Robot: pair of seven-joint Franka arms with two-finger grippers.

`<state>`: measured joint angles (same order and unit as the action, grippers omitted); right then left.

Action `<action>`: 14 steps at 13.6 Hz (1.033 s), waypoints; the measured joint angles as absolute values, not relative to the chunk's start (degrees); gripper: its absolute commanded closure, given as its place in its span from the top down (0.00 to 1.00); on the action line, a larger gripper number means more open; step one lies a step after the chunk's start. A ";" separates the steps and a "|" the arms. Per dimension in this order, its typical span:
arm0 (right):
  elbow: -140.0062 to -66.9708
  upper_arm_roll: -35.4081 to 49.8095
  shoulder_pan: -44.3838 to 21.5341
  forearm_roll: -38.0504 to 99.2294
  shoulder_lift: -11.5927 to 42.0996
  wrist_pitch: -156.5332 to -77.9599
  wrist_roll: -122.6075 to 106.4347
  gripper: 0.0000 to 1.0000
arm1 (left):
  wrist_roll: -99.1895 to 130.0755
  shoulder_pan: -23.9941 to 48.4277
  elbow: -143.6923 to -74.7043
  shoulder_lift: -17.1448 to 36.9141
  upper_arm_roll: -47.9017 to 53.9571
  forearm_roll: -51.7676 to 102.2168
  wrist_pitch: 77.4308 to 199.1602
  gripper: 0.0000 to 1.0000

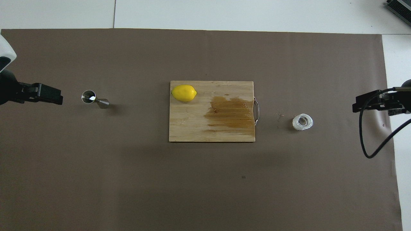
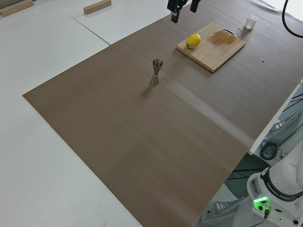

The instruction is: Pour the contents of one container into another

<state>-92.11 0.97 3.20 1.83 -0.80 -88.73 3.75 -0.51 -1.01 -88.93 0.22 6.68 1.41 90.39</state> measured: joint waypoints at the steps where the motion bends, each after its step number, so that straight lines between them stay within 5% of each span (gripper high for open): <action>1: -92.11 0.97 3.20 1.83 -0.80 -88.73 3.75 1.00 | -0.52 -1.01 -88.93 0.20 6.65 1.41 90.37 1.00; 14: -92.11 0.97 3.20 1.83 -0.80 -88.73 3.75 1.00 | -0.67 -1.03 -89.03 0.03 6.55 1.41 90.09 1.00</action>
